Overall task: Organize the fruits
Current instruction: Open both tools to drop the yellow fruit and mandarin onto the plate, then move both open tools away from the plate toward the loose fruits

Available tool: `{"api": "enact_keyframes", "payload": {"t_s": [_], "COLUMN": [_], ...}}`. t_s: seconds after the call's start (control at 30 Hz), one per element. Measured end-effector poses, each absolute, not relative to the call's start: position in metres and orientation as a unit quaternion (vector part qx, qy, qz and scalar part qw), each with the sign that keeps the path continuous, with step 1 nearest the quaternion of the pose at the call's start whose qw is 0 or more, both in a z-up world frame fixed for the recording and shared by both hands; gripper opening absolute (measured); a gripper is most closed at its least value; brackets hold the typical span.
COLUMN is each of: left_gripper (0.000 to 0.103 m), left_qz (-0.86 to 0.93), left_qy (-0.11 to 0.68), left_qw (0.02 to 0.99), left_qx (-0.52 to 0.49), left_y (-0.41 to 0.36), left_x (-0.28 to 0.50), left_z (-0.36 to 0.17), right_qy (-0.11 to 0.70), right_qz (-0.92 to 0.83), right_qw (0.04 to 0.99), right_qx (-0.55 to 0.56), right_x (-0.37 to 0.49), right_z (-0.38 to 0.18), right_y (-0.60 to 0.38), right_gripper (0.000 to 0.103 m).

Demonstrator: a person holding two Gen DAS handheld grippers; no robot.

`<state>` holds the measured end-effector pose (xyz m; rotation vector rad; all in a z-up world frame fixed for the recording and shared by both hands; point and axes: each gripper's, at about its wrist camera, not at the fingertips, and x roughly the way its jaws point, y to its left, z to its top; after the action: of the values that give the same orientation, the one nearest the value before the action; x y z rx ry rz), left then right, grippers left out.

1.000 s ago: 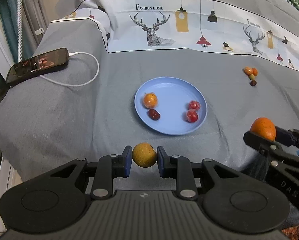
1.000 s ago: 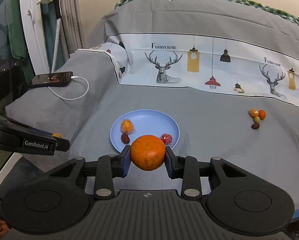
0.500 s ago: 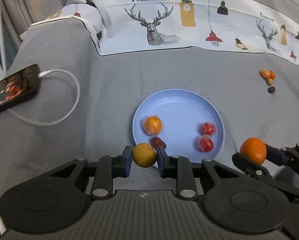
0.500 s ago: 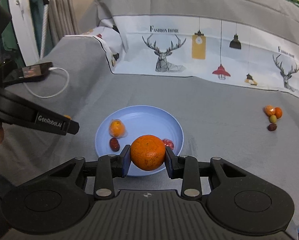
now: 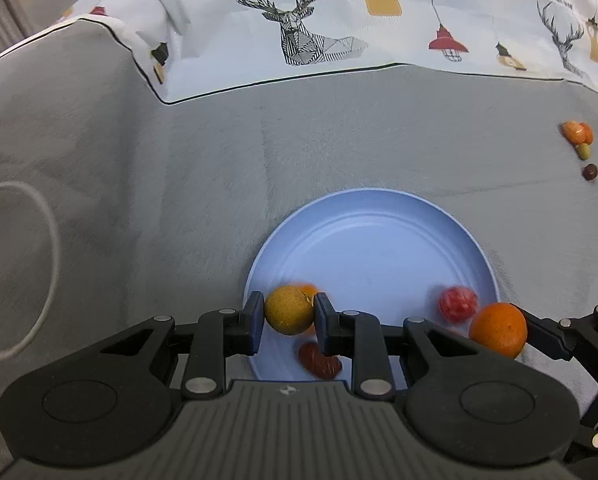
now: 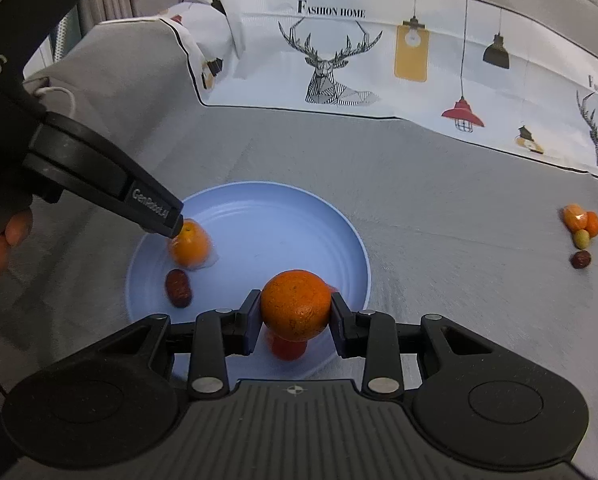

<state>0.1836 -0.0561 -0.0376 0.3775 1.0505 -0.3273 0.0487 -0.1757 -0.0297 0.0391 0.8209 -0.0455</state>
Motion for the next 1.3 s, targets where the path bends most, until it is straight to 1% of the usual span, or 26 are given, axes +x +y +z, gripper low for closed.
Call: {"api": "enact_keyframes", "payload": {"t_s": [0.17,0.2,0.23,0.27,0.3,0.37,0.4,0.5,0.57,0.67,0.73,0.9,1.1,1.3], "left_gripper": [0.03,0.043,0.073,0.089,0.102,0.103,0.103,0.103,0.103,0.103,0.103,0.103,0.103,0.103], "left_qz": [-0.159,-0.165,-0.169,-0.168,-0.164,-0.168,-0.173,-0.169,-0.157,-0.144,-0.132,-0.107,-0.1,-0.098], "left_qy": [0.495,0.492,0.488,0.482,0.472,0.458,0.465,0.482,0.491,0.531,0.541,0.54,0.513,0.498], "left_qw": [0.834,0.834,0.836,0.841,0.848,0.855,0.849,0.836,0.832,0.814,0.811,0.818,0.835,0.844], "left_qx": [0.187,0.187,0.185,0.181,0.178,0.176,0.183,0.201,0.204,0.188,0.18,0.167,0.173,0.175], "left_y": [-0.063,-0.064,-0.064,-0.063,-0.061,-0.057,-0.056,-0.048,-0.038,-0.022,-0.01,0.012,0.022,0.027], "left_x": [0.197,0.197,0.197,0.196,0.193,0.184,0.18,0.162,0.145,0.12,0.102,0.066,0.032,0.001], "left_z": [-0.047,-0.046,-0.045,-0.041,-0.037,-0.03,-0.028,-0.025,-0.023,-0.021,-0.017,0.001,0.024,0.036], "right_qy": [0.402,0.404,0.405,0.404,0.403,0.399,0.398,0.411,0.423,0.438,0.438,0.426,0.406,0.373], "right_qz": [-0.017,-0.014,-0.014,-0.017,-0.019,-0.023,-0.024,-0.019,-0.014,0.005,0.006,-0.004,-0.025,-0.03], "right_qw": [0.915,0.914,0.914,0.915,0.915,0.916,0.917,0.91,0.904,0.894,0.894,0.902,0.912,0.926], "right_qx": [0.01,0.008,0.009,0.01,0.01,0.012,0.017,0.04,0.063,0.094,0.091,0.069,0.064,0.047], "right_x": [0.066,0.069,0.071,0.073,0.073,0.07,0.066,0.047,0.03,0.0,-0.018,-0.053,-0.079,-0.105], "right_z": [-0.039,-0.04,-0.04,-0.039,-0.038,-0.03,-0.027,-0.018,-0.013,-0.005,0.002,0.018,0.037,0.055], "right_y": [-0.18,-0.181,-0.181,-0.182,-0.183,-0.184,-0.185,-0.184,-0.181,-0.172,-0.164,-0.147,-0.143,-0.136], "right_gripper": [0.037,0.038,0.038,0.049,0.066,0.085,0.089,0.092,0.094,0.096,0.097,0.1,0.1,0.1]}}
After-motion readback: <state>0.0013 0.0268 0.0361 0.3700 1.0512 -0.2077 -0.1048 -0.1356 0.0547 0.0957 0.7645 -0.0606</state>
